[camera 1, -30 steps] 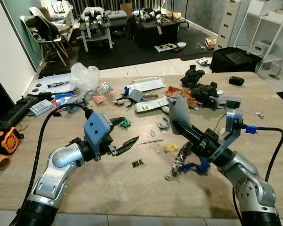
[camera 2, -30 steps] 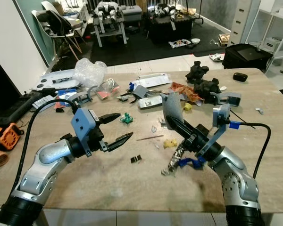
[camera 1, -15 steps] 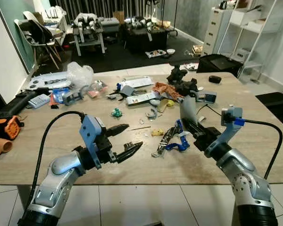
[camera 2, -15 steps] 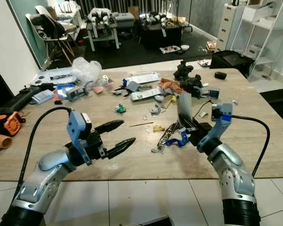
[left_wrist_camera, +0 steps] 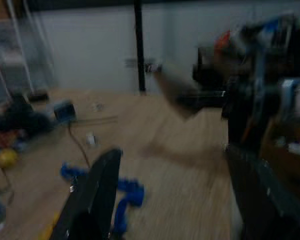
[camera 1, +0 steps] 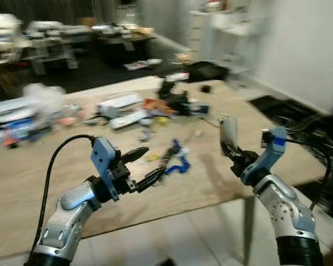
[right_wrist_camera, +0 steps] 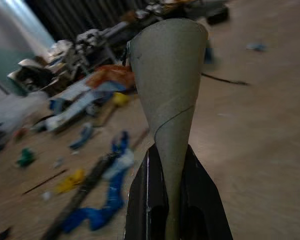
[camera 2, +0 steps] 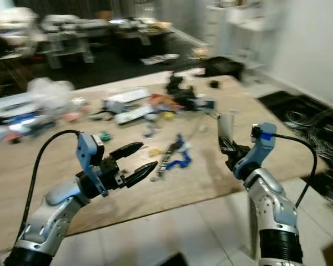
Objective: Picking trash to rubbish bin
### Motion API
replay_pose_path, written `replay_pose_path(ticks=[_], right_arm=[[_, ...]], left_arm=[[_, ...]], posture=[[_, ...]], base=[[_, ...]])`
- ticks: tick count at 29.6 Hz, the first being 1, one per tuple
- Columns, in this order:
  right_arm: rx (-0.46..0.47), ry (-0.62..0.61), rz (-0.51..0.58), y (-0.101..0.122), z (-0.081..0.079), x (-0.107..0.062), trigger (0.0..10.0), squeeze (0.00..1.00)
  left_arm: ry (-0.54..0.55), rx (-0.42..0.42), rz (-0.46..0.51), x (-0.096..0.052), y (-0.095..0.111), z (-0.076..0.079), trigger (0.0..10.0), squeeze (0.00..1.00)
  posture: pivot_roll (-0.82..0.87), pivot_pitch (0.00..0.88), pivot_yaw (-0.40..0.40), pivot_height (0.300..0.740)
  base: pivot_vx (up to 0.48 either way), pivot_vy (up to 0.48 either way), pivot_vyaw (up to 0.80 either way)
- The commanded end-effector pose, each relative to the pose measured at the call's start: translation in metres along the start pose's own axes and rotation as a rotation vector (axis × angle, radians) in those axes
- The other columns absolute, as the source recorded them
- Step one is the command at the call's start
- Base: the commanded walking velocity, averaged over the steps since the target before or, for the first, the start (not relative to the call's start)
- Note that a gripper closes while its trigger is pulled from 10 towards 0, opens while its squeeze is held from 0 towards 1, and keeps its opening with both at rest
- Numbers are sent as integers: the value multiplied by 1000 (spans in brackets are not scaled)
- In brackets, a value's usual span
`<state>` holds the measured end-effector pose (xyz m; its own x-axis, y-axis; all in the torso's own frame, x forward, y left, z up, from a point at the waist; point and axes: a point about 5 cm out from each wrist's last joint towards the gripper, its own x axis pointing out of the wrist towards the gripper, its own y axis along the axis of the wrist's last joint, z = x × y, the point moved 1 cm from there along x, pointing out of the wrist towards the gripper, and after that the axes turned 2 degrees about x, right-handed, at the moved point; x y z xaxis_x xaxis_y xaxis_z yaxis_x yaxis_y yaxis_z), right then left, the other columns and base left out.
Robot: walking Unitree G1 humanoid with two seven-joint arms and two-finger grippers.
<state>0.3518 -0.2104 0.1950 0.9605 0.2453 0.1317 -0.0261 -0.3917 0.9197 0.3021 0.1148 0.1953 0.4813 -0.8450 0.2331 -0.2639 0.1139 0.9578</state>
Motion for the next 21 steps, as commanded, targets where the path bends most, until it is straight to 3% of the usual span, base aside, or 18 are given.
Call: replay_pose_path(ticks=[1,16,21], right_arm=[[9,-11,-25,-6,1,2,10000,0],[-5,-16,-23,-5,-1,6,10000,0],[-6,-7,-27,-8,-4,9,10000,0]], left_arm=[[-4,-21,-10,0,-5,3,10000,0],[-4,-23,-3,18,-12,7,10000,0],[15,-56,7,30,-20,16,10000,0]], posture=[[-217,135,69,740],[-224,114,65,740],[-228,103,61,740]], base=[[0,0,-781],[0,0,-780],[0,0,-781]])
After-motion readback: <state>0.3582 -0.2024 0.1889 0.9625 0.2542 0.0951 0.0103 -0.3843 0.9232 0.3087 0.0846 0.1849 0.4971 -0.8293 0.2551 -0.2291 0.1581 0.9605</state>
